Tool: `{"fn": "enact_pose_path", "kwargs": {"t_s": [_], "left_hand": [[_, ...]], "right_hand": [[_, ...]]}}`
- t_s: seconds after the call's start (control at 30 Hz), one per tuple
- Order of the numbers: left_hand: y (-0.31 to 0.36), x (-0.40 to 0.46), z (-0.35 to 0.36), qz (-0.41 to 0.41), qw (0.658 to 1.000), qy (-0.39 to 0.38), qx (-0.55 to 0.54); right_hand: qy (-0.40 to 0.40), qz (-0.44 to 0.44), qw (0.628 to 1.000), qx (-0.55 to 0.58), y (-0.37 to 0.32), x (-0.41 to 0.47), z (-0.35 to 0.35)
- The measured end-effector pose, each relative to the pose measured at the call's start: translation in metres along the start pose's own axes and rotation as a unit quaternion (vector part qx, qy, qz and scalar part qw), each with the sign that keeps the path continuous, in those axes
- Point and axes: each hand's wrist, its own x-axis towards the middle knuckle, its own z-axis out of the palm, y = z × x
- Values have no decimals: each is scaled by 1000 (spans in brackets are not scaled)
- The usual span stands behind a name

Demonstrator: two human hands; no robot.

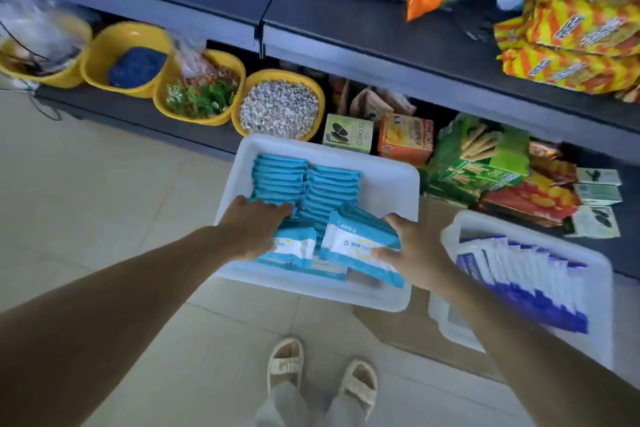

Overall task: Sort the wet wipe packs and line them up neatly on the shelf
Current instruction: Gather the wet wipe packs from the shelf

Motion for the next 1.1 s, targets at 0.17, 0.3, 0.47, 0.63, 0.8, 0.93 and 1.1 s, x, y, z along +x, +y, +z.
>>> {"fn": "enact_pose_path", "kwargs": {"t_s": [0.17, 0.3, 0.47, 0.63, 0.8, 0.93, 1.1], "left_hand": [[-22, 34, 64, 13, 1000, -9, 20], [-32, 57, 111, 18, 999, -20, 47], [-39, 72, 153, 9, 999, -10, 43], [-37, 78, 175, -14, 999, 30, 40], [-38, 84, 177, -10, 996, 34, 79], [-39, 88, 175, 33, 993, 33, 107], [-40, 85, 176, 31, 994, 73, 82]], "right_hand": [[-39, -21, 999, -19, 11, 36, 76], [-51, -34, 997, -49, 19, 61, 121], [-58, -37, 995, -72, 27, 84, 160], [-1, -118, 961, -249, 24, 88, 189], [27, -142, 949, -279, 25, 94, 195], [3, -126, 950, -286, 21, 96, 199], [30, -132, 953, -273, 19, 97, 202]]}}
